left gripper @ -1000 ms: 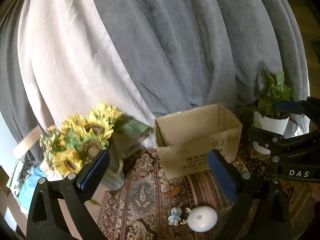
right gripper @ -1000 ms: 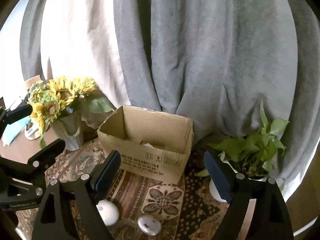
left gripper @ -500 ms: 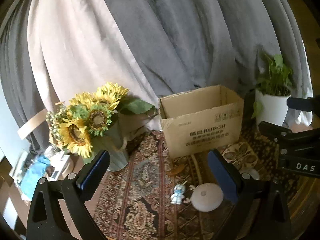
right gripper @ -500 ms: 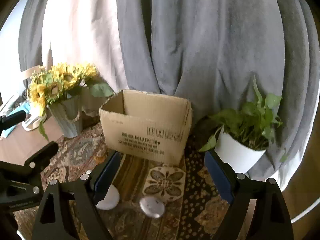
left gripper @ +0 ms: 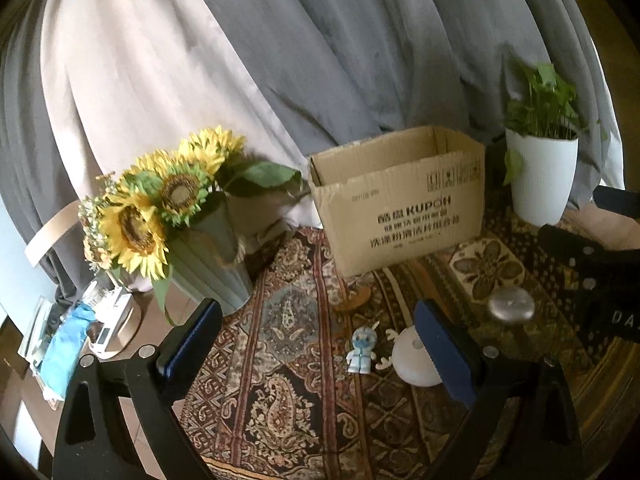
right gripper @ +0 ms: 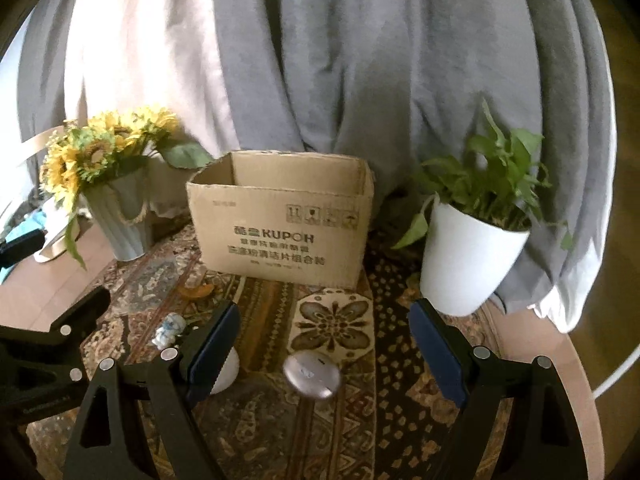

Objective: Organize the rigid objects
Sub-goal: 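Move the right tool to the silver oval case while the left tool reaches the white astronaut figurine, then close the right tool on the silver case while the left tool closes on the figurine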

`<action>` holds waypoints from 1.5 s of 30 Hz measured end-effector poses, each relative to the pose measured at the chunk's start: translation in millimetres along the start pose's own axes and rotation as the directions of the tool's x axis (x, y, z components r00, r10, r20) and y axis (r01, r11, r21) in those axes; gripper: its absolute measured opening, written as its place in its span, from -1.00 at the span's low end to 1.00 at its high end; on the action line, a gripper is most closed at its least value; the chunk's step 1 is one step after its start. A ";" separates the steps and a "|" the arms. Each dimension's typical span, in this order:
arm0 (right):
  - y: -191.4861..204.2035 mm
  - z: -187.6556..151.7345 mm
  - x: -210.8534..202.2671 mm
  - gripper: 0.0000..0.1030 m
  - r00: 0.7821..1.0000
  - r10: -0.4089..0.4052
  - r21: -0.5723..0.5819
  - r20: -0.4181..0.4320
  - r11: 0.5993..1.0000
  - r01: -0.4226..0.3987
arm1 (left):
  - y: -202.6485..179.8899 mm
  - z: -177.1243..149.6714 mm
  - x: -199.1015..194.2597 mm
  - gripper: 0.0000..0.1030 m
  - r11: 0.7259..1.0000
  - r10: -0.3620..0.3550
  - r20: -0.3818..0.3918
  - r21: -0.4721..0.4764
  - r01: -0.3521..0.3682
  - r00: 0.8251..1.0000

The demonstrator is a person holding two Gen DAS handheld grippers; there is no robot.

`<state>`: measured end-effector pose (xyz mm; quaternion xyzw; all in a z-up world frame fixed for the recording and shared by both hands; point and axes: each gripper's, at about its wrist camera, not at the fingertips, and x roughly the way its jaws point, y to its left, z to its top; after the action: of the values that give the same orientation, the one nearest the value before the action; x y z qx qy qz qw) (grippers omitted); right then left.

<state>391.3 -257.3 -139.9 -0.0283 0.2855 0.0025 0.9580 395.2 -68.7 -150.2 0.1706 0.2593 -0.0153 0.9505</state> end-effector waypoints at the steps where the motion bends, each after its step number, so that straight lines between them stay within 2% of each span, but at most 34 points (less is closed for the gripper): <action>1: -0.5 -3.3 2.0 0.69 1.000 -0.008 0.022 -0.001 1.000 0.008 | 0.7 -1.9 3.2 0.86 1.000 -0.002 -0.006 -0.001 0.002 1.000; 7: 2.3 -18.5 21.1 0.69 0.998 -0.034 0.080 -0.053 0.996 0.038 | 3.1 -11.8 25.4 0.76 1.000 -0.021 -0.043 -0.004 0.021 0.999; 9: 3.1 -25.5 26.4 0.69 0.997 -0.044 0.112 -0.060 0.992 0.051 | 2.7 -14.6 33.2 0.63 0.999 -0.034 -0.054 -0.003 0.034 0.998; 11: 5.3 -32.3 33.6 0.69 0.996 -0.050 0.128 -0.078 0.990 0.060 | 1.9 -18.1 41.8 0.61 0.999 -0.052 -0.072 -0.003 0.052 0.996; 17: 10.0 -39.5 54.2 0.69 0.990 -0.055 0.123 -0.131 0.990 0.071 | -0.1 -28.7 69.3 0.50 0.995 -0.101 -0.128 -0.021 0.099 0.987; 31: 10.9 -52.2 95.0 0.69 0.972 -0.062 0.117 -0.229 0.989 0.091 | -10.2 -40.1 110.8 0.27 0.987 -0.158 -0.189 -0.021 0.156 0.969; 39: 13.0 -56.9 112.0 0.65 0.961 -0.059 0.112 -0.269 0.990 0.092 | -13.5 -45.3 130.8 0.16 0.981 -0.194 -0.234 -0.037 0.191 0.953; 43: 13.0 -61.7 119.0 0.61 0.954 -0.049 0.109 -0.295 0.990 0.085 | -17.1 -46.4 136.1 -0.01 0.982 -0.191 -0.242 -0.029 0.189 0.951; 45: 13.7 -63.6 121.8 0.52 0.951 -0.043 0.105 -0.307 0.991 0.079 | -18.8 -47.6 139.1 -0.11 0.980 -0.197 -0.248 -0.024 0.198 0.948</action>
<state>458.2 -248.6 -260.3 0.0185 0.4280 -0.0479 0.9023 490.1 -62.4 -263.8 0.1450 0.3923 -0.0890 0.9040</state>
